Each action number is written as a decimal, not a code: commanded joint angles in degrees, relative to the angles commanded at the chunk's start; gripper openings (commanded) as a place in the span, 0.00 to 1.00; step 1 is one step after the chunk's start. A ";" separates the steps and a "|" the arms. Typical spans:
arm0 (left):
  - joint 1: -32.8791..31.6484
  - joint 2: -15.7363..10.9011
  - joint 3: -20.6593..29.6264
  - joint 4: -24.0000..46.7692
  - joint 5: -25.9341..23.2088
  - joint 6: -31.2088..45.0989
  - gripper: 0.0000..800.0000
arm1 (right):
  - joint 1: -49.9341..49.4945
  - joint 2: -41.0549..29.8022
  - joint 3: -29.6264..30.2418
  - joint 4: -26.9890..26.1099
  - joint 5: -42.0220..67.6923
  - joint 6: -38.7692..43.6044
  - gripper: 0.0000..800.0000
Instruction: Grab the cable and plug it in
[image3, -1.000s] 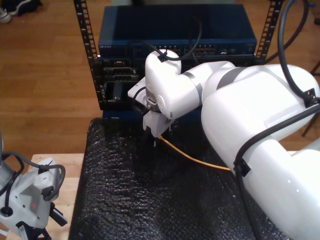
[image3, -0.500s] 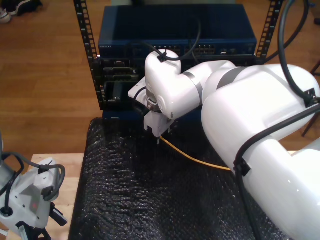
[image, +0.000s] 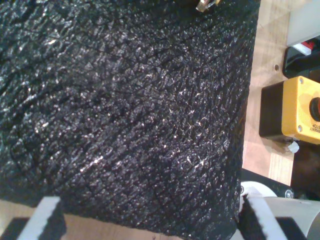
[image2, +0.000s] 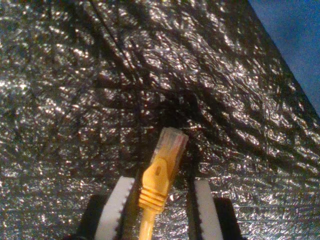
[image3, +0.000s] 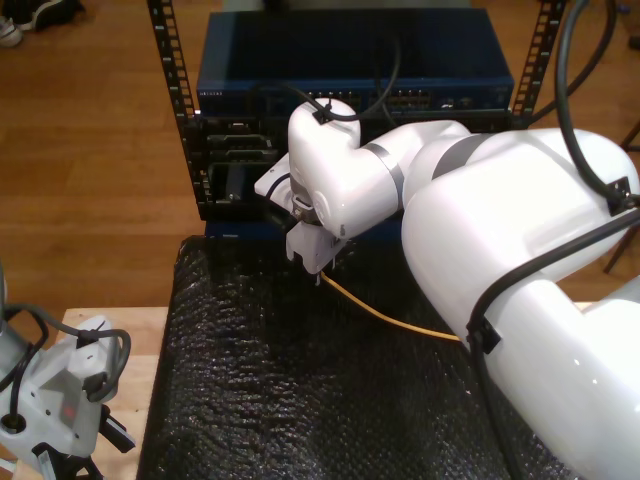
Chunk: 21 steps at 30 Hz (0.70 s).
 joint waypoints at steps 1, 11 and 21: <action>0.00 0.00 0.00 0.00 0.00 0.00 1.00 | 0.00 0.00 0.00 0.00 0.00 0.00 0.31; 0.00 0.00 0.00 0.00 0.00 0.00 1.00 | 0.00 0.00 0.00 -0.88 -0.18 -0.09 0.16; 0.00 0.09 0.00 0.00 0.00 0.00 1.00 | -0.18 -1.93 0.26 -2.29 0.18 -4.31 0.04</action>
